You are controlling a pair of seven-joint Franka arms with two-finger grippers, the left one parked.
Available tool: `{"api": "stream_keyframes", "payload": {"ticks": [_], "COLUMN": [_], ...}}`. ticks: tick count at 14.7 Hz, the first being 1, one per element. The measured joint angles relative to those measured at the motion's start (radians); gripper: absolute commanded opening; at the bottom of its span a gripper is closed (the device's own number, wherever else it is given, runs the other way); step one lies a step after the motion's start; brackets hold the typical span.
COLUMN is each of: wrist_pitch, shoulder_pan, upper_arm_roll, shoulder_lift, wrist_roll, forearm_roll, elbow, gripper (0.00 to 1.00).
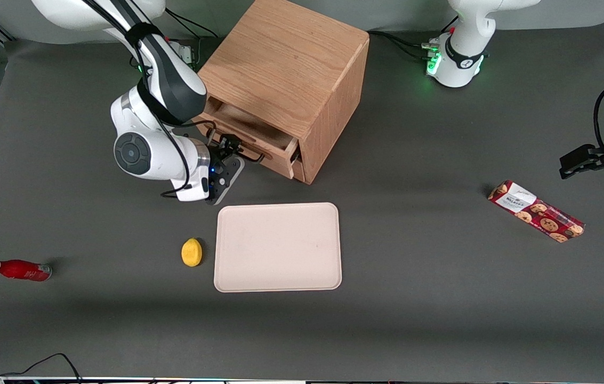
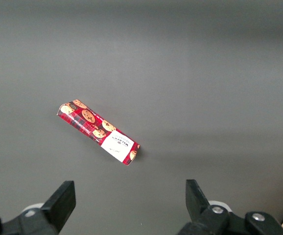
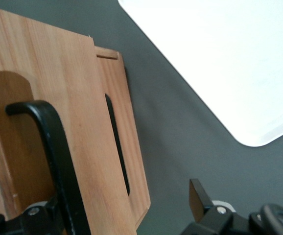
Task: Open upper drawer
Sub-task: 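Pull the handle outward with the right gripper, sliding the drawer open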
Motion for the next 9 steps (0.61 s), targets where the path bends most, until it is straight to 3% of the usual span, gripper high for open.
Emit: {"api": "stream_keyframes", "payload": {"ticks": [9], "wrist_pitch": [-0.001], "shoulder_pan": [-0.003], "upper_arm_roll": [-0.073], "shoulder_lift": [0.077], "wrist_roll": [-0.043], "forearm_roll": [-0.008], "elbow": [0.126], "gripper": [1.00]}}
